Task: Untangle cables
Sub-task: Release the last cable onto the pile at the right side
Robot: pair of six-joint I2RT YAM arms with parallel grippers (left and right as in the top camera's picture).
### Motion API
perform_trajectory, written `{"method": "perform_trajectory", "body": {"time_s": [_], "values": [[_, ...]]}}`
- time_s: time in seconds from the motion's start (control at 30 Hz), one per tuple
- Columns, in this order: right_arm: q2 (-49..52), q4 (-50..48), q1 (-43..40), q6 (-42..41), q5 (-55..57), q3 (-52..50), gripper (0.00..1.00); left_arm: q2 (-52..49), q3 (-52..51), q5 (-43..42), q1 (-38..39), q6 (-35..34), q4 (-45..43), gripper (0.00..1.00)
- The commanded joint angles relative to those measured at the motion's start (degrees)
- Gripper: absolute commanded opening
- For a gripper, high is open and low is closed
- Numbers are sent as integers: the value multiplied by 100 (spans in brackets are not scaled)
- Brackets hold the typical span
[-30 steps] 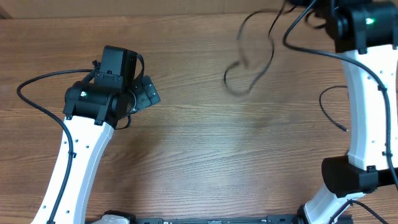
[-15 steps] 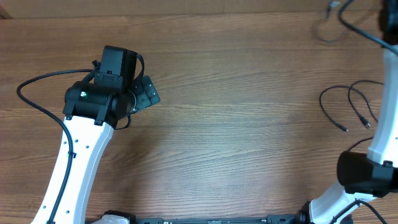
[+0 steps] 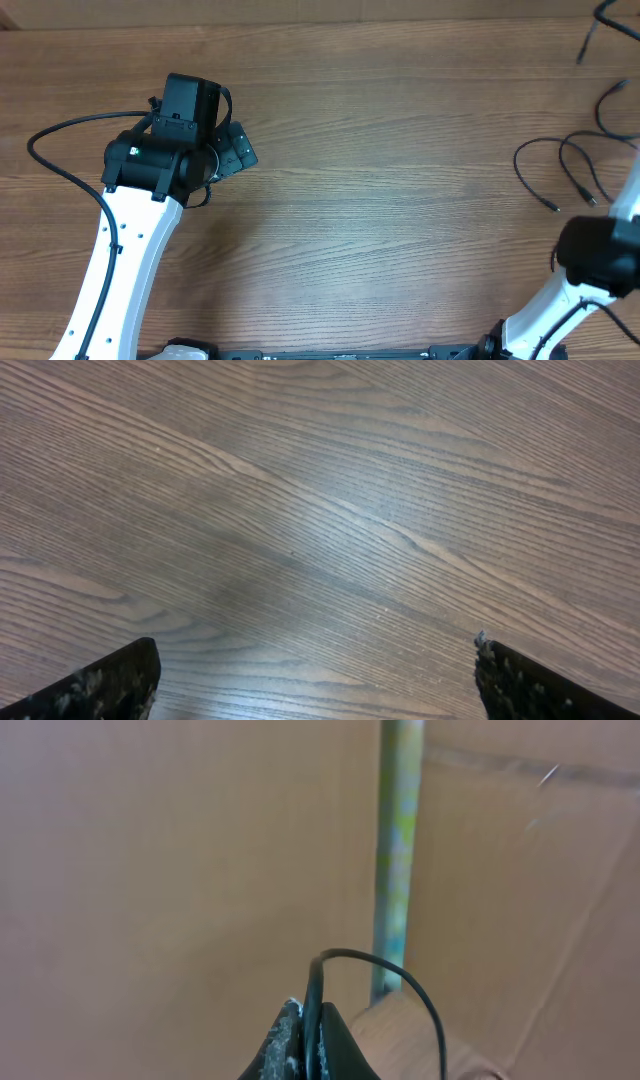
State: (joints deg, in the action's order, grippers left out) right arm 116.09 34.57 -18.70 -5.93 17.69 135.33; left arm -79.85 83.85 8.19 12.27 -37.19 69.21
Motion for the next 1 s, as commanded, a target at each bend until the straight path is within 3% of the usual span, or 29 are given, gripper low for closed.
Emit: {"method": "perform_trajectory", "body": {"time_s": [0.0,0.43,0.97], "values": [[116,-50,20,22,-90,118,4,-52,94,79,-26,-50,-7,100],[468,824,-122,173,-87,105,4,-52,94,79,-26,-50,-7,99],[1875,1368,-201,173,-83,70,4,-52,94,79,-26,-50,-7,99]]}}
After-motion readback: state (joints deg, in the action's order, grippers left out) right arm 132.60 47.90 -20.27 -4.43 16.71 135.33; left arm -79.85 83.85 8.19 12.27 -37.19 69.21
